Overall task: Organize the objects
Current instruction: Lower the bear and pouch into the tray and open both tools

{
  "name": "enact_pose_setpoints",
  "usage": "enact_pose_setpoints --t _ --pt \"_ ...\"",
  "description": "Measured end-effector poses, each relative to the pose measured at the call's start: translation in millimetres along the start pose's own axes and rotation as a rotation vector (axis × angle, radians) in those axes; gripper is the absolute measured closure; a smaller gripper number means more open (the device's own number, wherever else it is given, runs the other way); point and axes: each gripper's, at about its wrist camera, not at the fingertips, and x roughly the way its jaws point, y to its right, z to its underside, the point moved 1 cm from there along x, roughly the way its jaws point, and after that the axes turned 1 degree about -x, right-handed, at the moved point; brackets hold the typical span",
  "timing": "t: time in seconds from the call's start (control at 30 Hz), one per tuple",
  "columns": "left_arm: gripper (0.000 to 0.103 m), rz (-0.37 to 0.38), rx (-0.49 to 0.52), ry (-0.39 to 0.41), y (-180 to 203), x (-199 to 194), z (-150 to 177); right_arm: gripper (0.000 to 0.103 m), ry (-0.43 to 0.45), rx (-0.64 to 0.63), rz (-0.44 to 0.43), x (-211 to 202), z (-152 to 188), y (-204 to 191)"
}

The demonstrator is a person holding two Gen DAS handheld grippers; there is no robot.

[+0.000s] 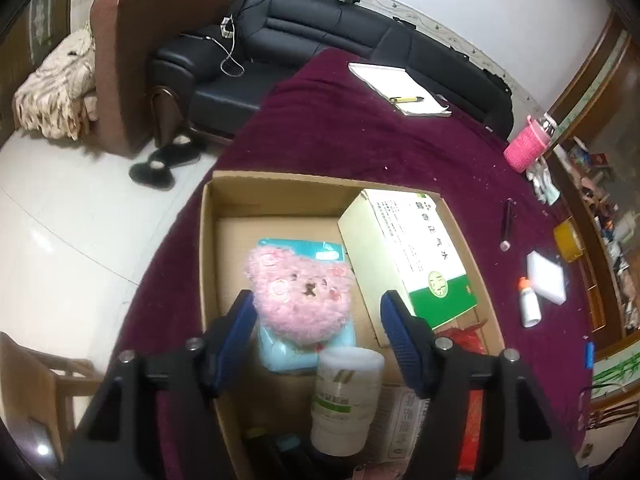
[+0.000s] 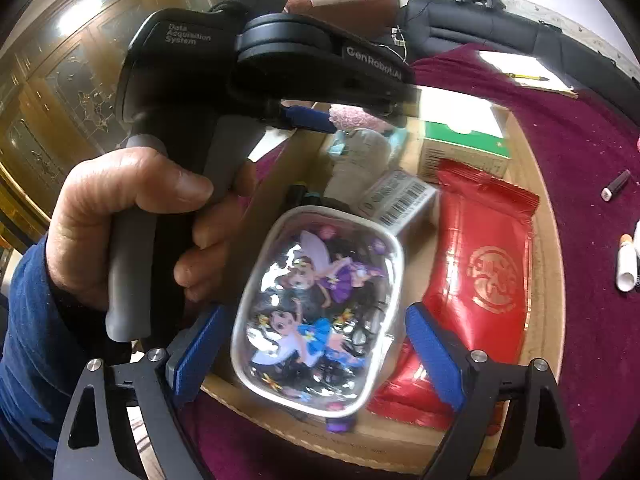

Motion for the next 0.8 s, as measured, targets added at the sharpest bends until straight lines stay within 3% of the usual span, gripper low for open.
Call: enact_pose_setpoints --t 0.13,0.8 --pt "0.031 -0.026 0.014 0.024 4 -8 1 0.009 0.011 -0.001 -0.019 -9 3 1" --pt "0.028 -0.043 -0.002 0.089 14 -47 3 0.009 0.090 0.043 -0.049 -54 22 20"
